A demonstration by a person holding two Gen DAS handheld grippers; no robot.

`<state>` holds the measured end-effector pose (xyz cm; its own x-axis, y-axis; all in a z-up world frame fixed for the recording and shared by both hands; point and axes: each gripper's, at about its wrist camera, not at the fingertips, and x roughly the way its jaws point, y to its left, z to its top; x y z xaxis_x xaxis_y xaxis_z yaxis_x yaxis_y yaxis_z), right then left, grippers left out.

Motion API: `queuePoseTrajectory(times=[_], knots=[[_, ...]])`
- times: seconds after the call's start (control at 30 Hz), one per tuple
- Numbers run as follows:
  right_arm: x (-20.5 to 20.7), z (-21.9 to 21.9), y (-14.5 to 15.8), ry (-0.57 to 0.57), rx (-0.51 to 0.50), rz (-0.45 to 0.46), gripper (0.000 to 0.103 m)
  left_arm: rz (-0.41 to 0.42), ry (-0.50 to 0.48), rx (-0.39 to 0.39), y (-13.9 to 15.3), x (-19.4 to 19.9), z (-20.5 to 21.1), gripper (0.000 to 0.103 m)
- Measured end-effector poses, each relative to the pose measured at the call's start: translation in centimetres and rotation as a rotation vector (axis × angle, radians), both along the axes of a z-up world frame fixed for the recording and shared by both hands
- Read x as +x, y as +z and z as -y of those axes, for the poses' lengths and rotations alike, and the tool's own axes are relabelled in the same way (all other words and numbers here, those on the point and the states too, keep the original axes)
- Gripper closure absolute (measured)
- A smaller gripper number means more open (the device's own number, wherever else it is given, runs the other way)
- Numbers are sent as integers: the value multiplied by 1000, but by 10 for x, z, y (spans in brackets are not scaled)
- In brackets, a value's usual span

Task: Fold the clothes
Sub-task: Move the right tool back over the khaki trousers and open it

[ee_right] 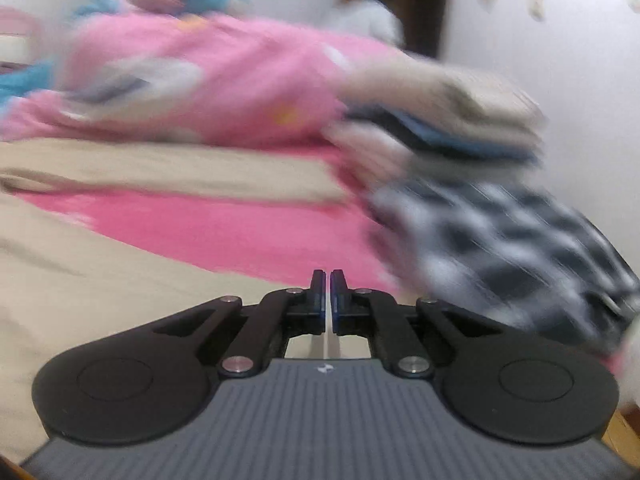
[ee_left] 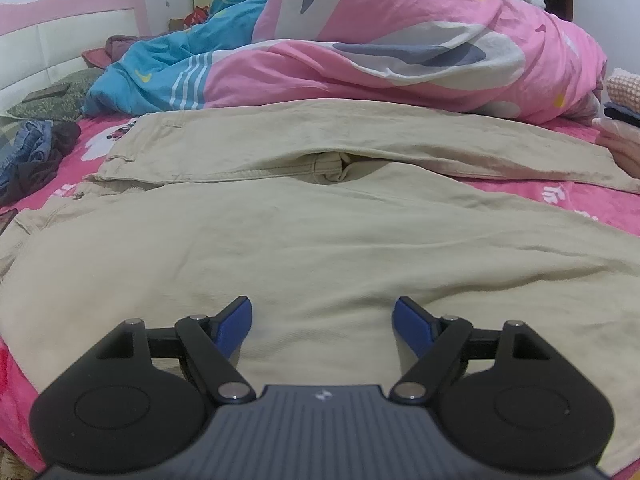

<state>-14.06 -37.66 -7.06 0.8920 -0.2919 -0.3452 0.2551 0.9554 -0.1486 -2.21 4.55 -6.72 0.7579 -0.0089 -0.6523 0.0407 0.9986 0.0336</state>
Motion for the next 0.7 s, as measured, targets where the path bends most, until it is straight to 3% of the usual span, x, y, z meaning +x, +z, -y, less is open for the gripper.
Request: queuePoseTrajectory(times=[0.1, 0.17, 0.27, 0.4, 0.5, 0.6, 0.7], knots=[[14, -47, -1, 236, -16, 27, 101, 1, 0, -2, 0, 1, -2, 22], [28, -71, -14, 339, -28, -22, 100, 4, 5, -15, 2, 1, -5, 22], [38, -62, -33, 253, -40, -121, 99, 7, 49, -42, 8, -4, -23, 23], [19, -26, -14, 9, 0, -161, 97, 13, 116, -79, 17, -12, -51, 23], [19, -42, 6, 73, 43, -117, 93, 17, 166, -107, 24, -19, -71, 23], [39, -96, 14, 318, 111, -62, 93, 16, 207, -129, 28, -28, -88, 23], [77, -162, 2, 549, 174, -113, 93, 24, 222, -122, 29, -40, -96, 23]])
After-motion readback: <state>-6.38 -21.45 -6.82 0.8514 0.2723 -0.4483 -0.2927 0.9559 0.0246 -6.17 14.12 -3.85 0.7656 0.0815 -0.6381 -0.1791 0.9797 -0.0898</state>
